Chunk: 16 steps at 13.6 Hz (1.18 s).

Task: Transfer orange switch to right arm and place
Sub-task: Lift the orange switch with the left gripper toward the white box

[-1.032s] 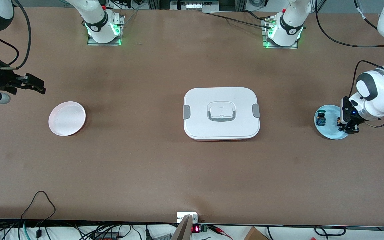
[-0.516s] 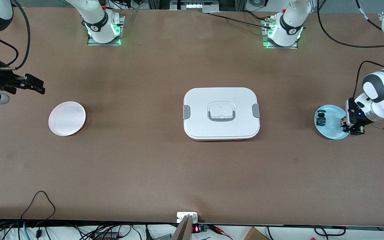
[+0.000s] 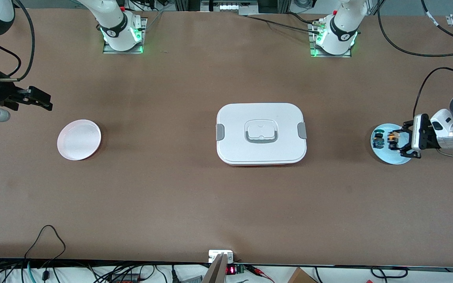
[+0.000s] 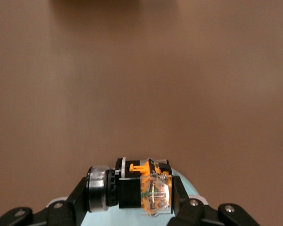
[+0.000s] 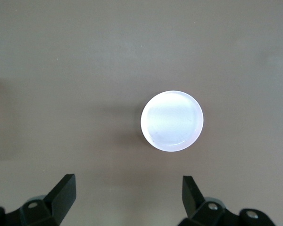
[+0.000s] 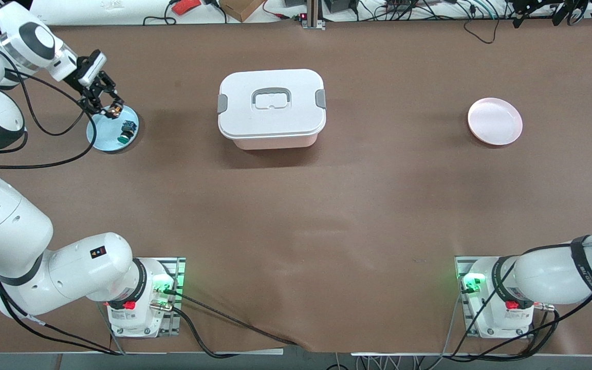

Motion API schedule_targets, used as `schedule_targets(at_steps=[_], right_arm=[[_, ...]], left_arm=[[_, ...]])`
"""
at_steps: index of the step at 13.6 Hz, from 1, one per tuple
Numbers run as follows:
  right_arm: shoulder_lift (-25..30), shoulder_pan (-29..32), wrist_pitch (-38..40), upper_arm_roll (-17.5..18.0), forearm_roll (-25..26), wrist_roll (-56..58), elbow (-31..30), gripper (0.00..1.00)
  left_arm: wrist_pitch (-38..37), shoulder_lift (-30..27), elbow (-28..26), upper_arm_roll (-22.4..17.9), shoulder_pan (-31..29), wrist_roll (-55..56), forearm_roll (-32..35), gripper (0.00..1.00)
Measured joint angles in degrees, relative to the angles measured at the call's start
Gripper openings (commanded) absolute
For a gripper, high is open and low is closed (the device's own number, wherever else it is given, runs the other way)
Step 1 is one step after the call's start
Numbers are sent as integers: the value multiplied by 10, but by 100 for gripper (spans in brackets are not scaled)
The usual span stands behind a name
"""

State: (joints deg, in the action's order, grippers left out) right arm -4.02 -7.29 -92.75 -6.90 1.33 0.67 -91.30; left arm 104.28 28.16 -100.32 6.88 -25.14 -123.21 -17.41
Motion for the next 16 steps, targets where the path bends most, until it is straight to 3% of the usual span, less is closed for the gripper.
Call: schedule_targets(at_steps=[3,8,13,16], right_arm=[[6,2,0,-2,0,-4,0,100],[5,19,6,-6,-10,-5,-2,100],[-2,19,13,-5,-124,-5,-2,100],[-8,19,13,-3,-255,-5,-2,100]], left_arm=[[-104,-1,21,31,0,-1,-120,0],[-203,-8,25,116,1,2,-290,0],[-217,-31,25,214,2,99,-458,0],[-204,-73,23,254,4,180,-533,0]])
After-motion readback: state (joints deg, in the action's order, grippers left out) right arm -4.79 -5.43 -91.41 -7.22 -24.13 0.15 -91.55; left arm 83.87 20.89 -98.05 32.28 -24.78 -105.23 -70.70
